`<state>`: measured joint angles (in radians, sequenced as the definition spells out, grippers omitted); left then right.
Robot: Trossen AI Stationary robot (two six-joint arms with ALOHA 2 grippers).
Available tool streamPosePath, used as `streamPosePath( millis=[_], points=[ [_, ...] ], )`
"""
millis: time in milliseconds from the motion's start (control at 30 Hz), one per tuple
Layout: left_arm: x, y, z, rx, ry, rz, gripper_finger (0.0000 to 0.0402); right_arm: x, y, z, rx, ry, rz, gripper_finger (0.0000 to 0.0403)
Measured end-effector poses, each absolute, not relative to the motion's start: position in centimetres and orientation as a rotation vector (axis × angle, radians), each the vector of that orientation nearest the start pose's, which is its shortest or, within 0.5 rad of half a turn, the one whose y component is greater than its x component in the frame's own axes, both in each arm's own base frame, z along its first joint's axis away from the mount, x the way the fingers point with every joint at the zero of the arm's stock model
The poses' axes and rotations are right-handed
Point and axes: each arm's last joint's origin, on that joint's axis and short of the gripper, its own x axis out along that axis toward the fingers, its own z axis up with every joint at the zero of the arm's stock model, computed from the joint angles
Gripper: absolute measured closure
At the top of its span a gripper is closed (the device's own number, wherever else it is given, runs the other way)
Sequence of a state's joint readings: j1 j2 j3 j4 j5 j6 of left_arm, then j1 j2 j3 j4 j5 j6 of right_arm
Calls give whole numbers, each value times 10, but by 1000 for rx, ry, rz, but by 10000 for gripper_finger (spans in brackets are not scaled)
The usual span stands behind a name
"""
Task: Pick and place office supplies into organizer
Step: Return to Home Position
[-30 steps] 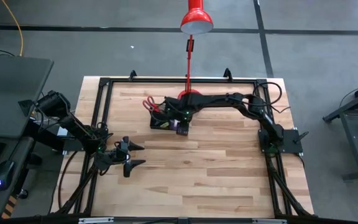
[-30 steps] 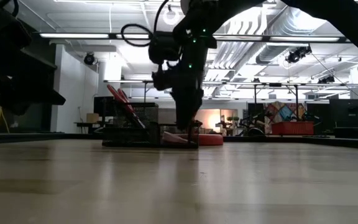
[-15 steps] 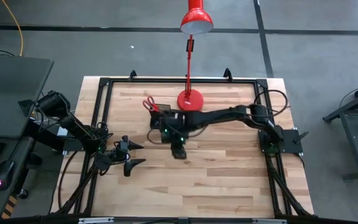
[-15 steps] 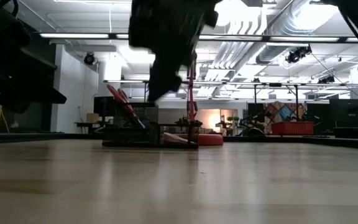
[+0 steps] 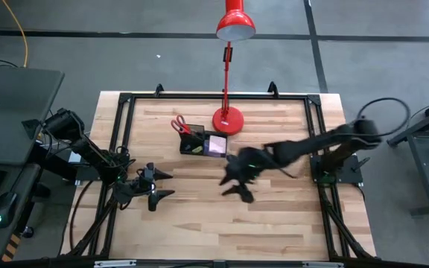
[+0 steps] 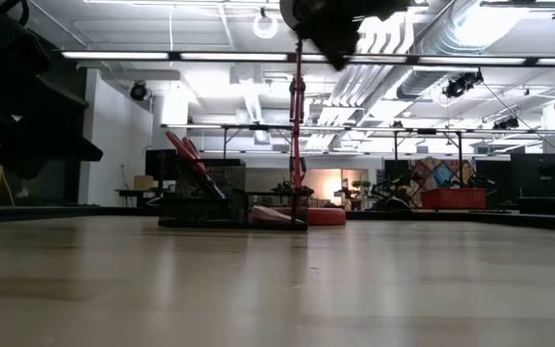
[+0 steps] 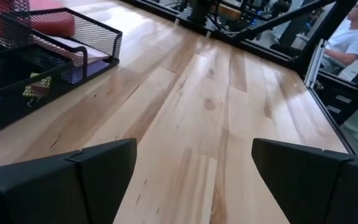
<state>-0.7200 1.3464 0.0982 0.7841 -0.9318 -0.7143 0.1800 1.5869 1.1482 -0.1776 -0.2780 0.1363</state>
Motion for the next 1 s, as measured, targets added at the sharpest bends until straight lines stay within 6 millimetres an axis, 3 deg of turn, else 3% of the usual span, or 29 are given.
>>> streamPosePath(
  millis=[233,400,533,667,867,1000],
  points=[
    [144,-95,110,-308,209,337,89,266,94,244,144,437,453,235],
    [144,-94,110,-167,226,332,89,232,104,232,114,355,425,235],
    [144,-93,110,-78,227,354,89,219,110,222,89,340,376,235],
    [144,-92,112,-99,191,416,89,212,116,215,59,346,397,235],
    [146,-93,115,-57,207,356,89,198,112,199,72,305,512,235],
    [155,-80,119,-116,217,343,89,183,103,184,71,228,518,235]
  ],
)
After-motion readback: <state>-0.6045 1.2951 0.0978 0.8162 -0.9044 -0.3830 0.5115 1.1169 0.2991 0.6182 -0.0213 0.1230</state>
